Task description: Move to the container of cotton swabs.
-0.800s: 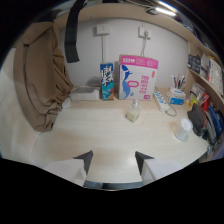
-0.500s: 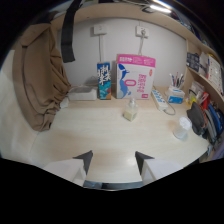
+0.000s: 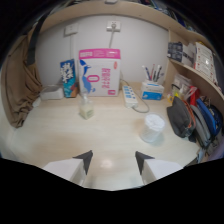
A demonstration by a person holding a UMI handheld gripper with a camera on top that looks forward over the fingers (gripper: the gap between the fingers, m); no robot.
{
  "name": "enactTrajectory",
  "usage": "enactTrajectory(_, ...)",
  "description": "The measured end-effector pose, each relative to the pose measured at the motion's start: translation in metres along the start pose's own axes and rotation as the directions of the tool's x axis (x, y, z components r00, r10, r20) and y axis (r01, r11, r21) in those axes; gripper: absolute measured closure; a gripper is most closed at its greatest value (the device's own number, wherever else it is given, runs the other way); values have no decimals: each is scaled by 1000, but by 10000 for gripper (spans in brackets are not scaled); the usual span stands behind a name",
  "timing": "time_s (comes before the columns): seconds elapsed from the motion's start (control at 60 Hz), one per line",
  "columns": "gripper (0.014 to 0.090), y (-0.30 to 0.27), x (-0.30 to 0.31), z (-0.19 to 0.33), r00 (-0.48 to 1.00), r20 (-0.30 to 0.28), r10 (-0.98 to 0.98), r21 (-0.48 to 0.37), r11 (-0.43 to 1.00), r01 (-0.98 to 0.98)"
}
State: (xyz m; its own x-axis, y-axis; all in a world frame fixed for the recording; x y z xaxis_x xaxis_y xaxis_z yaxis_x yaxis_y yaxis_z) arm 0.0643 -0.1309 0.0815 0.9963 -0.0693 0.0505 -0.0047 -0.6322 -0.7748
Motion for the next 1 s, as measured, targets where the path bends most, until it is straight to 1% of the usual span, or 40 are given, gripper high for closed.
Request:
enactTrajectory(0.183,176,3,74,30,999,-32,-5,-17,1000,4)
enactTrajectory(0.45,175,8,136,73,1000,-22,-14,-42,999,13)
enactTrajectory(0.6,174,9,146,85,1000,3,-23,-50,998,23)
enactTrajectory(0.767,177,9,141,88,999,37,-16,-59,998,19)
enactTrajectory(1.0,176,4,140,91,999,48,-6,-54,999,9)
